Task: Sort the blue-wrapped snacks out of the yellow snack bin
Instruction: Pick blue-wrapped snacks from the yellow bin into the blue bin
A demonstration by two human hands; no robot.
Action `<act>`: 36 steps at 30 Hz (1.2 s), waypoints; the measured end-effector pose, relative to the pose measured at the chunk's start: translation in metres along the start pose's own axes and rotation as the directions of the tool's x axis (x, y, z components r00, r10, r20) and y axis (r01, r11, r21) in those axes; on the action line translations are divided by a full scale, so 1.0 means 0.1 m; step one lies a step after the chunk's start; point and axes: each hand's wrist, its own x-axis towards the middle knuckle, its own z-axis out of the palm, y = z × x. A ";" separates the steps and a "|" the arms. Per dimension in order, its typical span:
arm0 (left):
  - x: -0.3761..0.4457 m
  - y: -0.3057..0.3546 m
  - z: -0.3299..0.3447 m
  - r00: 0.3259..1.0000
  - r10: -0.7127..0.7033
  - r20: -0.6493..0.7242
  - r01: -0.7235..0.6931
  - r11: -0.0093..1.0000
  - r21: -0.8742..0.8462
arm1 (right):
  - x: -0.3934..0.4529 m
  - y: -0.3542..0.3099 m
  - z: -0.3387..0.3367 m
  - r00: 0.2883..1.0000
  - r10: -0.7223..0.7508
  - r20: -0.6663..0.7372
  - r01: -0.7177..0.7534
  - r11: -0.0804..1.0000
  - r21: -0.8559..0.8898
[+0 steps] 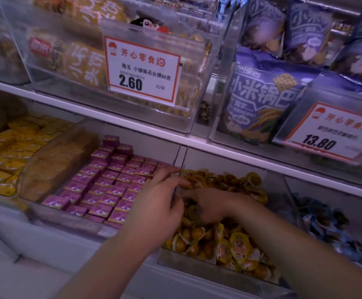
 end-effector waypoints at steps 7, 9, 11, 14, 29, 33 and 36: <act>0.02 0.02 0.01 0.999 0.004 -0.032 -0.005 1.000 -0.026 | -0.18 0.14 0.08 0.950 0.064 -0.307 0.148 0.772 0.619; 0.02 0.07 0.00 0.994 0.033 -0.106 -0.034 0.999 -0.010 | -0.30 0.15 0.01 0.904 0.187 -0.384 0.190 0.628 0.755; 0.01 0.17 0.03 0.969 0.121 -0.217 -0.120 0.993 0.015 | -0.46 0.16 -0.04 0.857 0.336 -0.392 0.225 0.440 0.869; -0.04 0.40 0.16 0.957 0.175 -0.232 -0.199 0.977 -0.083 | -0.73 0.15 -0.04 0.880 0.425 -0.214 0.246 -0.020 0.969; 0.11 0.32 0.68 0.989 -0.094 0.118 0.131 0.921 -0.366 | -1.11 0.17 0.35 0.918 0.389 -0.078 0.238 -0.384 0.892; 0.16 0.29 0.65 0.986 -0.156 0.065 0.169 0.897 -0.408 | -1.10 0.15 0.41 0.869 0.473 -0.145 0.285 -0.237 0.929; 0.10 0.33 0.66 0.972 0.024 0.233 0.039 0.964 -0.263 | -1.11 0.11 0.40 0.855 0.492 -0.162 0.296 -0.208 0.932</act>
